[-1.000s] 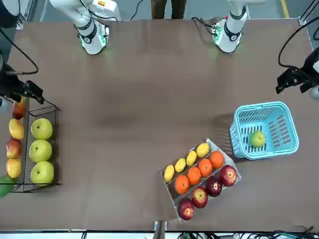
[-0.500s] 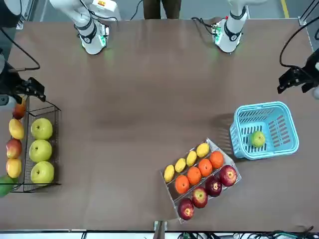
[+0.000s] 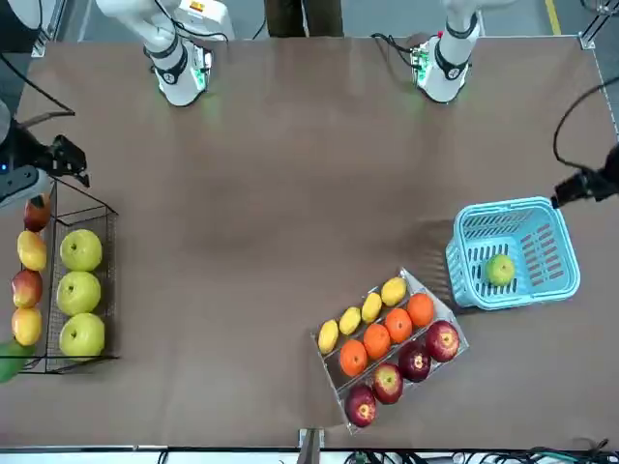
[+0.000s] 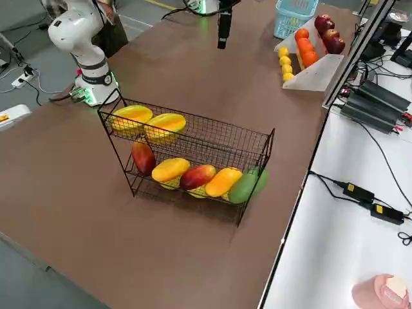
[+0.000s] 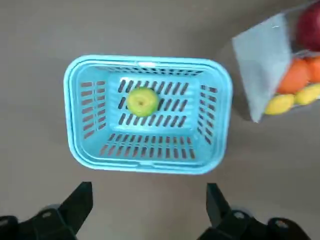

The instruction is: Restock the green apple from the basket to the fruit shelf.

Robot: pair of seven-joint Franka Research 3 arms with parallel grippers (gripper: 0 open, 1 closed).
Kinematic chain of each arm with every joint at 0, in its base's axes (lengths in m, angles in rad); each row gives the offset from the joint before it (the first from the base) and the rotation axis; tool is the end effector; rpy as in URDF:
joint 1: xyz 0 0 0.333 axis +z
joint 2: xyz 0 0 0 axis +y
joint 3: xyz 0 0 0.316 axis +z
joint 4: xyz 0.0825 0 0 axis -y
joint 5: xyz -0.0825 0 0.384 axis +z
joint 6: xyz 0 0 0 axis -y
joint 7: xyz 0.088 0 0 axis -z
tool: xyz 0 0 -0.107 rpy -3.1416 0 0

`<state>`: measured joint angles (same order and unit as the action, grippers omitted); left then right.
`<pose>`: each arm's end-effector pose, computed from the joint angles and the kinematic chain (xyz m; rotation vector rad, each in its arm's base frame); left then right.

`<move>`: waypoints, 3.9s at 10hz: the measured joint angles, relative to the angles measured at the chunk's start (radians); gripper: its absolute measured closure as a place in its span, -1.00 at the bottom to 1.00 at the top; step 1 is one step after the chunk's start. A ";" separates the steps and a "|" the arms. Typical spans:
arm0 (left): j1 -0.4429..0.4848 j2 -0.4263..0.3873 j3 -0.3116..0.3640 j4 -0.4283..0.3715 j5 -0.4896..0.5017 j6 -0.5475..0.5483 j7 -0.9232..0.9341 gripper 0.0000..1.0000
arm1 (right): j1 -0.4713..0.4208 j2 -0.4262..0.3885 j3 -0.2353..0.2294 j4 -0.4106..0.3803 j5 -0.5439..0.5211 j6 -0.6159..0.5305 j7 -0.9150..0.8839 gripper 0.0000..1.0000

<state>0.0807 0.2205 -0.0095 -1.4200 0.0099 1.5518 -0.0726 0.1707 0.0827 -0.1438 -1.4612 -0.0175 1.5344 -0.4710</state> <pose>0.6149 0.0456 0.5645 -3.1226 -0.2247 0.1389 0.5764 0.0173 0.6266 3.0188 0.7672 -0.0232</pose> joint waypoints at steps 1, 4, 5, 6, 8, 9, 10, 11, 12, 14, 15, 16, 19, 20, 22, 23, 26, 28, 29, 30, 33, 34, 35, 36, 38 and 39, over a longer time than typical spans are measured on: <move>0.007 0.036 0.000 -0.024 0.004 0.060 -0.001 -1.00 | -0.002 0.000 -0.002 0.000 0.021 -0.001 -0.079 -1.00; 0.011 0.066 0.000 -0.139 0.008 0.210 -0.001 -1.00 | -0.019 0.027 -0.057 -0.003 0.211 0.030 -0.378 -1.00; 0.011 0.066 0.000 -0.183 0.008 0.268 -0.001 -0.99 | -0.023 0.053 -0.064 -0.005 0.254 0.051 -0.458 -1.00; 0.012 0.066 0.000 -0.237 0.008 0.333 -0.001 -0.99 | -0.023 0.085 -0.066 -0.006 0.293 0.071 -0.536 -0.99; 0.032 0.068 0.000 -0.351 0.010 0.465 -0.003 -0.97 | -0.024 0.164 -0.094 -0.010 0.425 0.123 -0.745 -1.00; 0.051 0.067 0.000 -0.395 0.010 0.512 -0.002 -0.97 | -0.029 0.202 -0.114 -0.011 0.498 0.142 -0.842 -0.99; 0.063 0.067 0.000 -0.425 0.010 0.549 -0.001 -0.97 | -0.032 0.229 -0.122 -0.011 0.557 0.159 -0.918 -0.99; 0.073 0.067 -0.001 -0.448 0.010 0.591 -0.001 -0.97 | -0.031 0.245 -0.122 -0.011 0.610 0.171 -0.974 -0.99; 0.087 0.068 -0.001 -0.477 0.010 0.639 0.003 -0.97 | -0.029 0.254 -0.121 -0.012 0.672 0.172 -1.022 -0.99; 0.103 0.081 -0.002 -0.537 0.010 0.720 0.013 -0.96 | -0.026 0.264 -0.119 -0.039 0.811 0.163 -1.116 -0.99; 0.104 0.101 -0.003 -0.549 0.010 0.751 0.013 -0.96 | -0.024 0.267 -0.119 -0.064 0.864 0.162 -1.167 -0.99; 0.104 0.125 -0.006 -0.551 0.008 0.776 0.013 -0.96 | -0.025 0.269 -0.119 -0.085 0.902 0.154 -1.212 -0.99; 0.104 0.174 -0.019 -0.552 0.004 0.818 0.013 -0.94 | -0.032 0.269 -0.121 -0.123 1.033 0.073 -1.343 -0.99; 0.104 0.187 -0.027 -0.552 0.002 0.823 0.013 -0.94 | -0.035 0.269 -0.123 -0.136 1.067 0.044 -1.380 -0.99; 0.104 0.203 -0.031 -0.557 0.002 0.837 0.013 -0.93 | -0.040 0.273 -0.124 -0.161 1.113 -0.001 -1.428 -0.99; 0.105 0.210 -0.031 -0.560 0.002 0.852 0.013 -0.93 | -0.042 0.281 -0.124 -0.167 1.134 -0.023 -1.443 -0.99; 0.105 0.214 -0.031 -0.558 0.002 0.889 0.013 -0.93 | -0.052 0.313 -0.125 -0.183 1.180 -0.067 -1.490 -0.99; 0.103 0.229 -0.033 -0.558 0.002 0.927 0.013 -0.93 | -0.055 0.322 -0.125 -0.189 1.218 -0.112 -1.521 -0.99; 0.103 0.242 -0.033 -0.558 0.002 0.942 0.013 -0.93 | -0.055 0.323 -0.125 -0.204 1.241 -0.122 -1.552 -0.99; 0.104 0.252 -0.033 -0.557 0.002 0.950 0.013 -0.93 | -0.055 0.326 -0.125 -0.226 1.259 -0.125 -1.592 -0.99; 0.103 0.256 -0.034 -0.554 0.002 0.954 0.013 -0.83 | -0.055 0.339 -0.123 -0.250 1.314 -0.155 -1.641 -0.99; 0.103 0.257 -0.034 -0.554 0.002 0.955 0.013 -0.79 | -0.054 0.347 -0.122 -0.252 1.337 -0.174 -1.642 -0.99; 0.104 0.259 -0.034 -0.551 0.002 0.957 0.013 -0.79 | -0.054 0.354 -0.121 -0.253 1.355 -0.184 -1.644 -0.99; 0.104 0.262 -0.034 -0.547 0.002 0.958 0.013 -0.80 | -0.054 0.359 -0.121 -0.253 1.365 -0.192 -1.645 -0.99; 0.103 0.270 -0.036 -0.538 0.002 0.958 0.013 -0.84 | -0.053 0.366 -0.121 -0.264 1.391 -0.213 -1.645 -0.99; 0.101 0.278 -0.037 -0.536 0.002 0.959 0.013 -0.86 | -0.053 0.369 -0.121 -0.271 1.406 -0.220 -1.645 -0.99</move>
<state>0.1822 0.4987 -0.0467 -1.9564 0.0120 2.5104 -0.0598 0.1172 0.4522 -0.2644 -1.7321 1.3888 1.3146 -2.1158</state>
